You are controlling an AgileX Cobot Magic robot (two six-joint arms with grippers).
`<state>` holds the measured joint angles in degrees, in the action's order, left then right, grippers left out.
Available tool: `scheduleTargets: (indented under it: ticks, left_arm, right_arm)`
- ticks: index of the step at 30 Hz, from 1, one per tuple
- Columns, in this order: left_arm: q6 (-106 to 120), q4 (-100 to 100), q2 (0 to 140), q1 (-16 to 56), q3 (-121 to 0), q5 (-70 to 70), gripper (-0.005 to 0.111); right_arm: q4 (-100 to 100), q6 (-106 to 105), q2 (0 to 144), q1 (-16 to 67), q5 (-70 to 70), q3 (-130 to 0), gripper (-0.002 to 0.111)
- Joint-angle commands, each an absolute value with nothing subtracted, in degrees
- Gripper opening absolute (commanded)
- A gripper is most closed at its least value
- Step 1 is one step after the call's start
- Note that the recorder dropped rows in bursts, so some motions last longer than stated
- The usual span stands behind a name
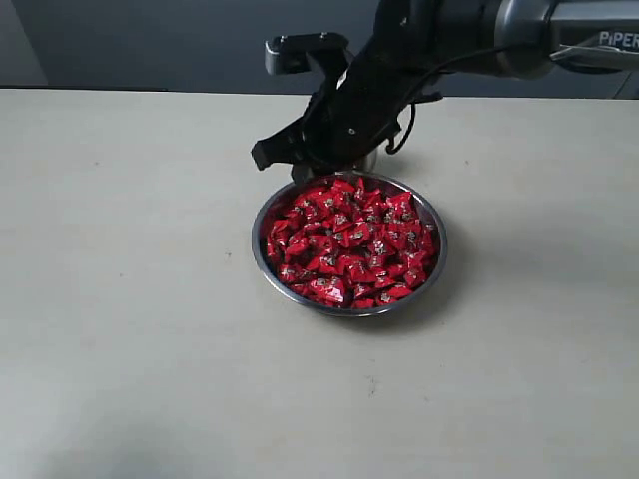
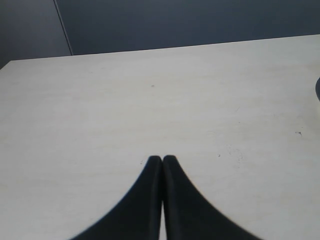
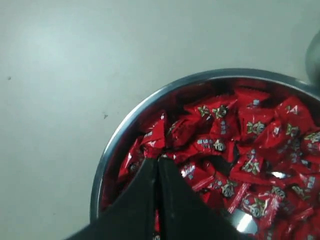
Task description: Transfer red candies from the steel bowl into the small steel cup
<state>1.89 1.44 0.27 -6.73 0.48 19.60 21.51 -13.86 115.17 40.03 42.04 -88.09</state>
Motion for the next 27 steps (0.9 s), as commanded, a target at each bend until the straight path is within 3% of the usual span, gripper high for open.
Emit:
scheduleTargets:
  ticks: [1, 2, 4, 11, 14, 27]
  left_arm:
    - [1.7, 1.6, 0.0, -6.8, 0.0, 18.9, 0.0]
    - [1.7, 1.6, 0.0, -6.8, 0.0, 18.9, 0.0]
    - [1.7, 1.6, 0.0, -6.8, 0.0, 18.9, 0.0]
    - [1.7, 1.6, 0.0, -6.8, 0.0, 18.9, 0.0]
    - [1.7, 1.6, 0.0, -6.8, 0.0, 18.9, 0.0]
    - [1.7, 1.6, 0.0, -6.8, 0.0, 18.9, 0.0]
  right_arm:
    - [21.0, -12.2, 116.5, 40.0, 44.3, -88.2, 0.023]
    - [21.1, -10.6, 117.8, 40.0, 44.2, -88.2, 0.039]
    - [21.1, -9.1, 119.8, 40.0, 44.2, -88.2, 0.048]
    - [27.8, -8.8, 124.6, 40.0, 44.3, -88.2, 0.035]
    - [26.6, -8.8, 123.8, 40.0, 44.5, -88.2, 0.0]
    - [6.4, 0.0, 112.3, 37.5, 38.9, -89.1, 0.0]
